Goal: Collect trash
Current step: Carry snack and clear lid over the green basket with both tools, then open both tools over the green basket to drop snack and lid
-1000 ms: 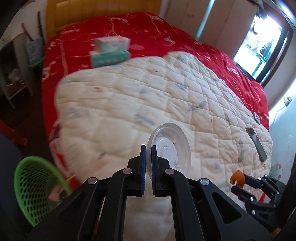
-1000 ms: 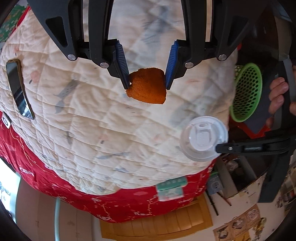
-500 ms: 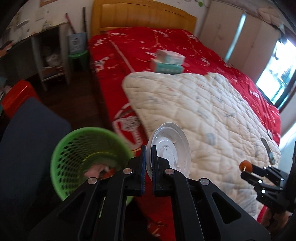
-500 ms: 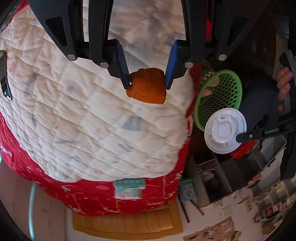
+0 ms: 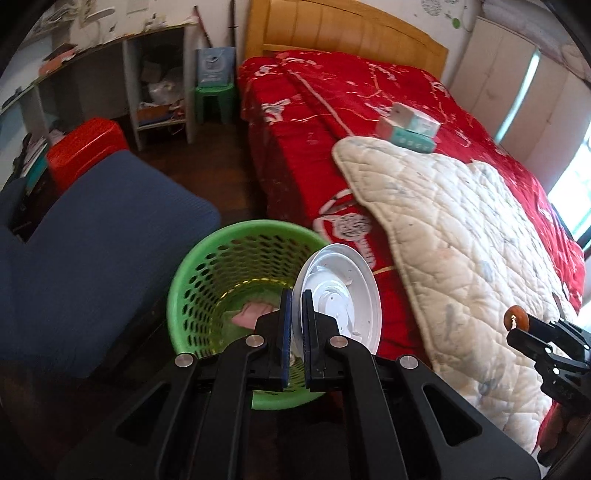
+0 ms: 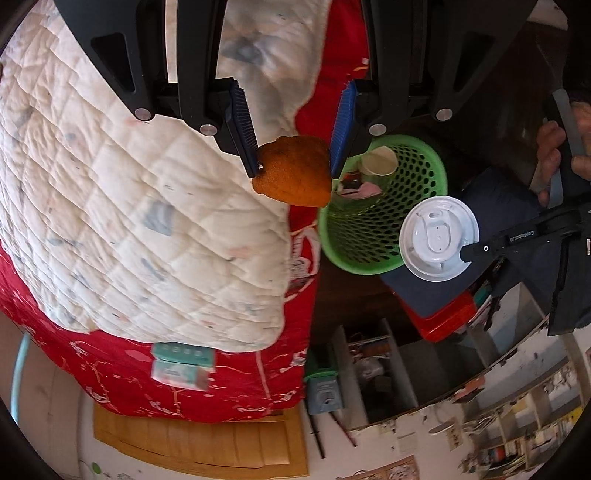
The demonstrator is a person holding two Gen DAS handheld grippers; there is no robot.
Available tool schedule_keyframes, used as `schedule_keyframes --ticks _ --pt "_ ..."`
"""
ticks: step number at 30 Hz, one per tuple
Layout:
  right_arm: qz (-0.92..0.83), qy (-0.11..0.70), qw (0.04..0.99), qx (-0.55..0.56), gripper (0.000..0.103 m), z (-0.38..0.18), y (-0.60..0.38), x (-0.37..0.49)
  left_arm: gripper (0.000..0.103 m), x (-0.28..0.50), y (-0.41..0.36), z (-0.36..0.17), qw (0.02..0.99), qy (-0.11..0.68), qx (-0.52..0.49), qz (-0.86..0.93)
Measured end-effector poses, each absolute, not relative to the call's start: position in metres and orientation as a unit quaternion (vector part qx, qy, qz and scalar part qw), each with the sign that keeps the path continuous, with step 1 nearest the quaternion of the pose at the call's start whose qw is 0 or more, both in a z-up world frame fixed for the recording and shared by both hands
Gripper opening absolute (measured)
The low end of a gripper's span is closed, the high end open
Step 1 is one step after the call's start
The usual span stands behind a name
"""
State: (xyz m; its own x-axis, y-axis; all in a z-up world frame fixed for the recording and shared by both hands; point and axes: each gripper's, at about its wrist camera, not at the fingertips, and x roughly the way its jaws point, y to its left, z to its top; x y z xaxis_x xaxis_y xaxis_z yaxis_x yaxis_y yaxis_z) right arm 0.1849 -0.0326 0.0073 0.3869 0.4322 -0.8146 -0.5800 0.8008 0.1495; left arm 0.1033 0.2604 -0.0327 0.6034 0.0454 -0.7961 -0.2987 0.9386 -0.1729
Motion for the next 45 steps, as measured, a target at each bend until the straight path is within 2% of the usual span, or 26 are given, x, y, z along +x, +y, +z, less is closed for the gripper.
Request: schedule_keyframes --ticks 18,33,38,42,45 --pt "0.351 0.472 0.801 -0.109 0.038 -0.008 0.048 0.187 0.004 0.094 0.303 -0.063 0.861 0.459 -0.167 0.141" --pt "0.361 0.488 0.787 -0.111 0.038 -0.026 0.083 0.192 0.010 0.093 0.319 -0.080 0.851 0.468 -0.188 0.148" --pt "0.362 0.497 0.781 -0.107 0.038 -0.036 0.092 0.195 0.021 0.092 0.321 -0.079 0.852 0.464 -0.188 0.152" --pt "0.364 0.504 0.776 -0.103 0.039 -0.042 0.098 0.197 0.025 0.089 0.324 -0.077 0.852 0.462 -0.192 0.153" --pt "0.366 0.509 0.773 -0.101 0.039 -0.045 0.103 0.196 0.036 0.085 0.326 -0.074 0.854 0.457 -0.192 0.157"
